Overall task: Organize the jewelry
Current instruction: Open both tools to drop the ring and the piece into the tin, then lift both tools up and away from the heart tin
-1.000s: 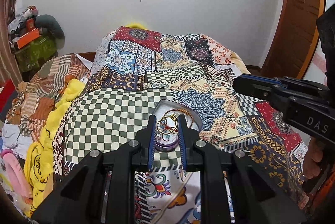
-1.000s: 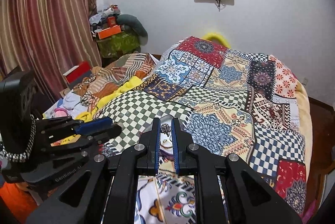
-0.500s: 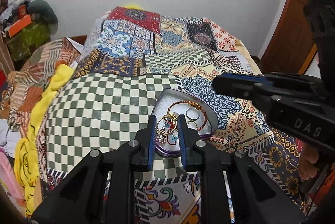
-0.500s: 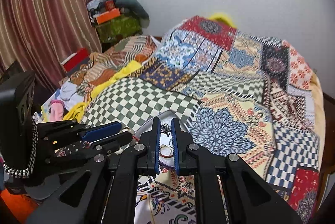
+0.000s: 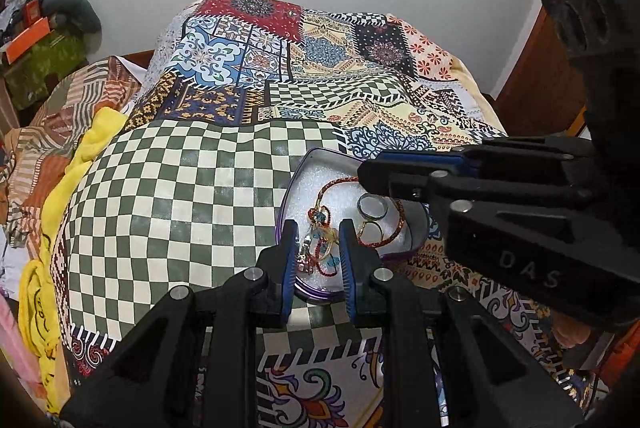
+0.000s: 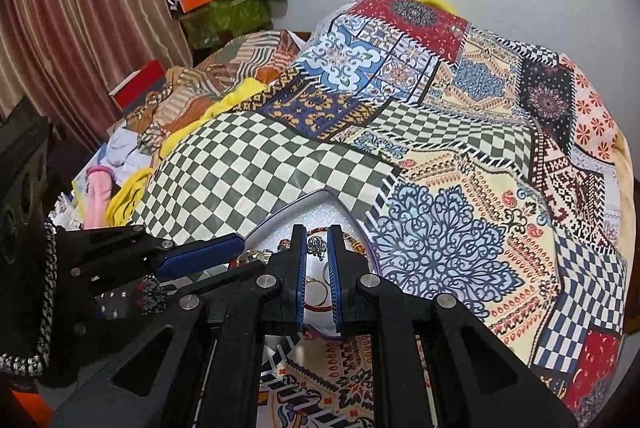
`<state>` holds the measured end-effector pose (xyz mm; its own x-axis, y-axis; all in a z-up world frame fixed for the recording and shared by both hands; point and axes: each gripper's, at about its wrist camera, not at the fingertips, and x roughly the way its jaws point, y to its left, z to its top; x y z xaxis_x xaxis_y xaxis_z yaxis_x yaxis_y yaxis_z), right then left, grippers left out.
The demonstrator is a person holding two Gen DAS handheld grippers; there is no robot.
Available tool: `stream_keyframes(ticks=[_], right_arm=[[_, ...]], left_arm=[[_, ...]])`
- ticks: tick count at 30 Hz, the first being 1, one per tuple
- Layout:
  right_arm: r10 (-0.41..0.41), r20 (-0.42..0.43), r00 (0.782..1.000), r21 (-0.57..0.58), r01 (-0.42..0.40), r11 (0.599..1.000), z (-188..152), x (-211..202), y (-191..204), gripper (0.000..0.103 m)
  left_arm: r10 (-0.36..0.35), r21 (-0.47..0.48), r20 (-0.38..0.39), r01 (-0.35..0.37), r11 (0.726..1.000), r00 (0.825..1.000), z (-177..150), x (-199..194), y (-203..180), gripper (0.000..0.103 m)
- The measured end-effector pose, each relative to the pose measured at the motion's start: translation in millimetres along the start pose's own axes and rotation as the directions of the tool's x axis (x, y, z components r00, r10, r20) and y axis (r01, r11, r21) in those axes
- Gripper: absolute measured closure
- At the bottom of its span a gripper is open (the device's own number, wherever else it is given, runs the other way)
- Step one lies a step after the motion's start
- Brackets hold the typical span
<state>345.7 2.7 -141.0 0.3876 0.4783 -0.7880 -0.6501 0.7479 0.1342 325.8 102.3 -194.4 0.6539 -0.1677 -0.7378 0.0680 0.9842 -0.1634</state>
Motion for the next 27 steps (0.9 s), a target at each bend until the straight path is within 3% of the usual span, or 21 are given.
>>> stream_keyframes(ticks=[8,13,16,27], right_arm=[[-0.022,-0.028,0.999,-0.028,0.022,0.999,0,3,4,0.093],[-0.07,-0.012,0.998,-0.045,0.069,0.997,-1,-1,5,0.081],[-0.076,-0.007,0.997,-0.041,0.076,0.996,-2,-6,4,0.08],[-0.089,0.077,0.993,-0.022,0.091,0.996,-6,-58,14,0.08]], left_arm=[[0.01,0.025,-0.015,-0.009,1.0,1.0,-7,-2,-3,0.082],[0.026,0.01,-0.01,-0.026,1.0,1.0,-10,-8,1,0.079],[0.034,-0.006,-0.005,-0.034,0.999,0.999,-10,-14,5,0.079],[0.063,-0.021,0.087,-0.061,0.998,0.994,0,-71,0,0.079]])
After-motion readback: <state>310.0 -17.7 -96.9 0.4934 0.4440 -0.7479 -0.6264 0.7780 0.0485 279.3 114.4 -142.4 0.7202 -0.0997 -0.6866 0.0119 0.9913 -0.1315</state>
